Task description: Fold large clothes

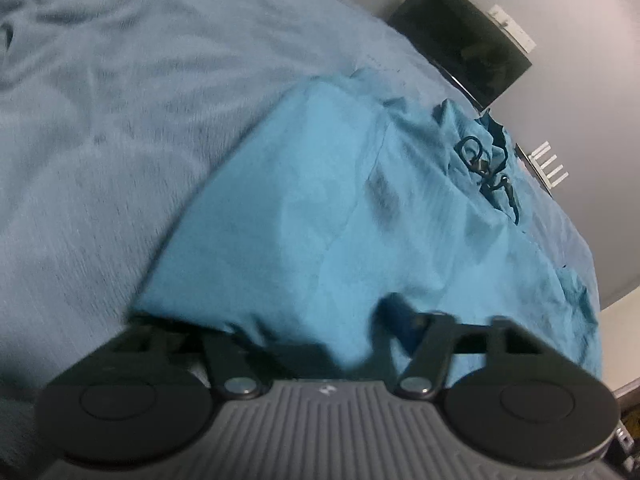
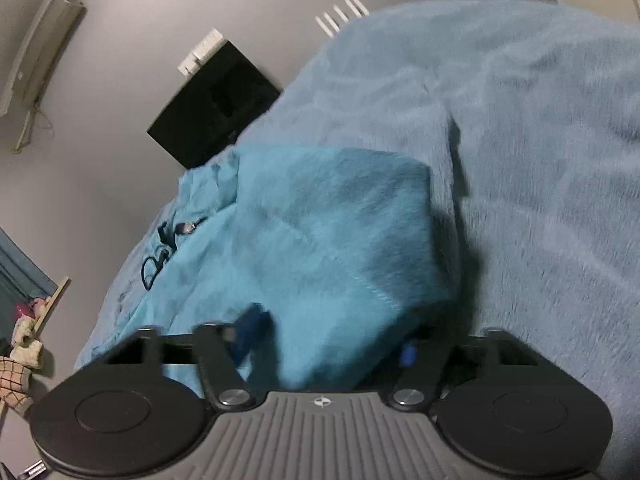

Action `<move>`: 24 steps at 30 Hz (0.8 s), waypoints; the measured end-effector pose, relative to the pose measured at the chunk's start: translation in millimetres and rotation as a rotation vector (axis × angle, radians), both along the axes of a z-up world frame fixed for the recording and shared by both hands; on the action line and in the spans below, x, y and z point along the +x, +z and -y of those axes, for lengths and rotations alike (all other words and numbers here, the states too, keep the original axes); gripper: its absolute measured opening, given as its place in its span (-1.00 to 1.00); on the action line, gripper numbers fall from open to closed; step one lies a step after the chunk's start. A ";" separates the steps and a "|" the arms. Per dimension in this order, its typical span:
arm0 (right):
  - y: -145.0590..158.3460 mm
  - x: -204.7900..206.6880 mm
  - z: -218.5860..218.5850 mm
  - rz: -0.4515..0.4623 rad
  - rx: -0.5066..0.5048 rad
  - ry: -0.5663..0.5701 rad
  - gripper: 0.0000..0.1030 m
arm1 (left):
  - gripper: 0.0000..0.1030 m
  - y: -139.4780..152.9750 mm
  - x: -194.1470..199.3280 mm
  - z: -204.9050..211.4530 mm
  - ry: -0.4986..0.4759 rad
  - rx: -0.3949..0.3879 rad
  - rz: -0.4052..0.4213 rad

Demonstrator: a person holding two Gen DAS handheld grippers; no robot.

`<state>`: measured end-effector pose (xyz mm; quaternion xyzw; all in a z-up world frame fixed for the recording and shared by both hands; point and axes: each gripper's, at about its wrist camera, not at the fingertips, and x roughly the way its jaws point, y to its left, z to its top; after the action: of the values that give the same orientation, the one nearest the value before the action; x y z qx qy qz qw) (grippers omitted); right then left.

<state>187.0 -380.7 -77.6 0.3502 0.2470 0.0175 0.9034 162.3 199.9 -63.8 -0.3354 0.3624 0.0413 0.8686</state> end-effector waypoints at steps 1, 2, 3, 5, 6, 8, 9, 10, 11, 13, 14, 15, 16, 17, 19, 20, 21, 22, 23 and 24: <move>3.1 -4.0 0.8 0.016 0.000 -0.013 -0.32 | -0.19 3.7 -0.8 -0.9 -0.002 -0.001 0.010; 7.4 -8.4 1.3 0.030 0.003 -0.019 -0.41 | -0.25 7.8 -1.7 -1.8 -0.005 0.005 0.020; 12.1 -12.5 1.8 0.043 0.003 -0.016 -0.52 | -0.36 12.5 -3.0 -2.3 -0.009 0.014 0.035; 25.2 -22.5 -3.2 0.065 -0.038 0.004 -0.59 | -0.51 23.5 -8.3 -3.0 -0.015 0.039 0.070; 32.0 -28.6 -7.9 0.077 -0.069 0.016 -0.63 | -0.57 28.4 -10.6 -4.0 -0.018 0.051 0.081; 44.1 -41.7 -16.0 0.093 -0.105 0.029 -0.65 | -0.59 38.2 -18.2 -5.8 -0.029 0.071 0.093; 49.9 -48.8 -19.9 0.100 -0.111 0.033 -0.66 | -0.60 42.9 -24.0 -6.6 -0.033 0.077 0.097; 55.8 -56.4 -21.8 0.106 -0.114 0.037 -0.66 | -0.60 46.5 -28.3 -9.6 -0.039 0.082 0.098; 62.1 -64.7 -23.4 0.109 -0.123 0.042 -0.66 | -0.60 50.9 -34.1 -10.3 -0.045 0.091 0.093; 72.5 -81.3 -24.8 0.109 -0.134 0.047 -0.66 | -0.60 58.8 -44.2 -12.5 -0.066 0.108 0.079; 76.7 -91.0 -24.6 0.104 -0.132 0.050 -0.66 | -0.60 63.2 -49.9 -12.9 -0.073 0.122 0.072; 79.6 -100.9 -26.0 0.096 -0.128 0.055 -0.66 | -0.60 67.0 -55.9 -14.4 -0.076 0.127 0.070; 83.1 -113.2 -25.4 0.089 -0.122 0.062 -0.66 | -0.60 71.0 -62.6 -16.3 -0.075 0.123 0.068; 85.4 -122.1 -24.2 0.083 -0.116 0.068 -0.66 | -0.60 73.6 -70.5 -18.2 -0.073 0.121 0.066; 89.5 -141.8 -22.1 0.072 -0.120 0.081 -0.65 | -0.60 77.8 -77.4 -15.4 -0.081 0.151 0.045; 89.7 -148.0 -21.3 0.058 -0.131 0.087 -0.64 | -0.57 78.2 -78.3 -14.6 -0.080 0.168 0.028; 87.4 -152.0 -19.1 0.028 -0.143 0.093 -0.59 | -0.51 77.6 -80.8 -12.9 -0.076 0.178 0.017; 83.9 -151.4 -17.4 -0.006 -0.140 0.091 -0.48 | -0.34 77.7 -81.1 -11.6 -0.062 0.201 -0.001; 79.1 -148.9 -13.6 -0.053 -0.130 0.076 -0.38 | -0.26 77.8 -81.4 -10.2 -0.048 0.219 -0.013; 76.1 -146.2 -8.0 -0.090 -0.114 0.043 -0.19 | -0.14 78.7 -82.2 -9.4 -0.033 0.233 -0.018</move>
<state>40.7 -372.7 -1.5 0.2930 0.2953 0.0072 0.9094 80.1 209.3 14.9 -0.2257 0.3685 0.0721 0.8989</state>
